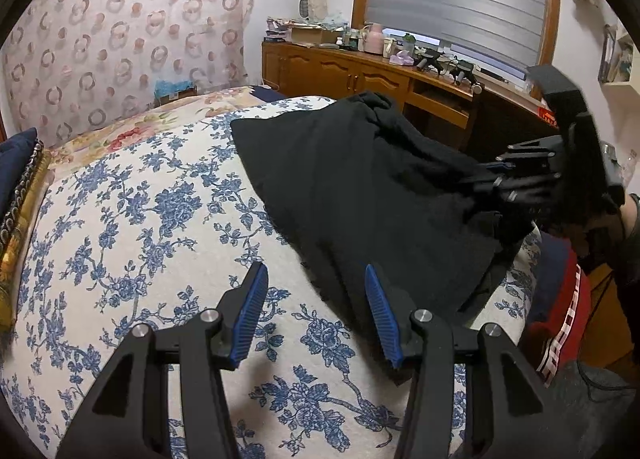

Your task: Fold small clothes

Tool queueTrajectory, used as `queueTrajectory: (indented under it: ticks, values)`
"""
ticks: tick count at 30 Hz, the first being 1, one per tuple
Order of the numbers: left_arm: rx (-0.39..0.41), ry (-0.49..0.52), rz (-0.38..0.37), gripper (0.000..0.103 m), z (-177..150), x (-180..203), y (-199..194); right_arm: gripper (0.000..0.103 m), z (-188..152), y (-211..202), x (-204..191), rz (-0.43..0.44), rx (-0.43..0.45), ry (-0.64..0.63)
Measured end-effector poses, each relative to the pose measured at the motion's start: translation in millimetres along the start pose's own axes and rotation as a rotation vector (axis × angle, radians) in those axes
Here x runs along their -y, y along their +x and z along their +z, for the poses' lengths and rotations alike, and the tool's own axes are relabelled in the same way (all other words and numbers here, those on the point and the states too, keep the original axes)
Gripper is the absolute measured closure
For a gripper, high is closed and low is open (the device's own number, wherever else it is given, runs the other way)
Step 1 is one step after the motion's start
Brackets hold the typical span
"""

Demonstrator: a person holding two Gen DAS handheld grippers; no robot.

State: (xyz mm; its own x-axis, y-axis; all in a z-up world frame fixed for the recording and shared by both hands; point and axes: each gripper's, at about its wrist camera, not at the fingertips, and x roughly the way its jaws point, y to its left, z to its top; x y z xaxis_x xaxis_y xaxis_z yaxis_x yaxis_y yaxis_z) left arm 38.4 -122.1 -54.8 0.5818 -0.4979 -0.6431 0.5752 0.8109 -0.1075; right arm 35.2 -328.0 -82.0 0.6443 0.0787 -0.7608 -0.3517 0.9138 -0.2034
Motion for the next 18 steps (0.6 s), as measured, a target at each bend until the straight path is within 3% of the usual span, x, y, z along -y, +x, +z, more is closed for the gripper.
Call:
queueTrajectory:
  ticks: [1,4,10,15,18]
  values:
    - [0.000,-0.002,0.000,0.053,0,0,0,0.094,-3,-6,7,0.022,0.008,0.021]
    - [-0.001,0.000,-0.004,0.053,-1,3,0,0.099,-9,-23,19,0.034,0.035,0.065]
    - [-0.009,0.019,-0.019,0.053,-1,10,-1,0.099,-25,-51,38,0.012,0.053,0.104]
    - [-0.021,0.015,-0.031,0.053,0,13,2,0.099,-35,-48,49,-0.061,0.024,0.127]
    - [-0.031,0.013,-0.044,0.053,0,16,4,0.088,-38,-46,53,-0.087,0.022,0.153]
